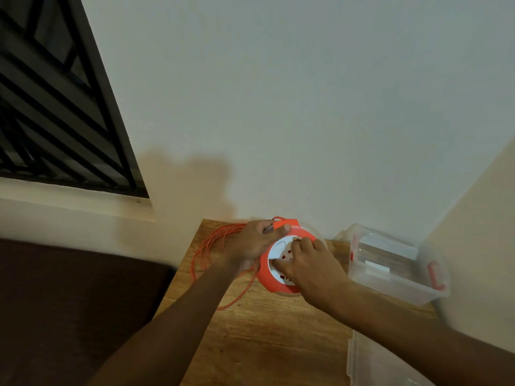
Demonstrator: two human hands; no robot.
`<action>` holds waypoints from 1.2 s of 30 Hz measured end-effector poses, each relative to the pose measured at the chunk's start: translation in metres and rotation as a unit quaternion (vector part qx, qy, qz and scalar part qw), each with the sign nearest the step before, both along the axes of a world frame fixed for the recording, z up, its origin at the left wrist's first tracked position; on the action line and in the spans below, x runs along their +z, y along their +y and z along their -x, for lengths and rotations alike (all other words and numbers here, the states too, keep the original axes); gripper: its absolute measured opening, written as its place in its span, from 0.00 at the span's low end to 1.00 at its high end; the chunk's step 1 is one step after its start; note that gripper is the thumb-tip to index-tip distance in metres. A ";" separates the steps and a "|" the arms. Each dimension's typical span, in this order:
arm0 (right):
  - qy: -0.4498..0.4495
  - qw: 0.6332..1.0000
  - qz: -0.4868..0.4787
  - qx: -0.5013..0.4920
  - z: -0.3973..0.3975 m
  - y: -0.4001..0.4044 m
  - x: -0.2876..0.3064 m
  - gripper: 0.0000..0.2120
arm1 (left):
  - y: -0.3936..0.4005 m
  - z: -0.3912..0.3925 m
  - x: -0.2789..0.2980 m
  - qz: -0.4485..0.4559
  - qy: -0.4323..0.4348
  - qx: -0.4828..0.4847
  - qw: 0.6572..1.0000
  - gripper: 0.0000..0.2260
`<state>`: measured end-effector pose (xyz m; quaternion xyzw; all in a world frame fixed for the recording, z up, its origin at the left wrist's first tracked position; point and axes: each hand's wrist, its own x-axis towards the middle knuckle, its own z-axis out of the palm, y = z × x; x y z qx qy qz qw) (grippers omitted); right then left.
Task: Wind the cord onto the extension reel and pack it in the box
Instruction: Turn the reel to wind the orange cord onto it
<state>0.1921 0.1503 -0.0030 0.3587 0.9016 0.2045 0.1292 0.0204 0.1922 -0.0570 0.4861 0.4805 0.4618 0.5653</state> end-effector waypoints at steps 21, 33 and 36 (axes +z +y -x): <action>0.146 0.988 -0.035 -0.030 -0.010 0.017 -0.009 0.31 | -0.001 -0.012 -0.008 0.059 -0.113 0.081 0.989 0.16; 0.470 0.783 0.305 -0.270 -0.012 -0.024 -0.042 0.40 | -0.027 -0.023 -0.024 0.117 -0.122 0.122 0.978 0.12; 0.321 0.910 0.151 -0.213 -0.011 -0.038 -0.048 0.42 | -0.030 -0.027 -0.023 0.121 -0.110 0.126 0.978 0.14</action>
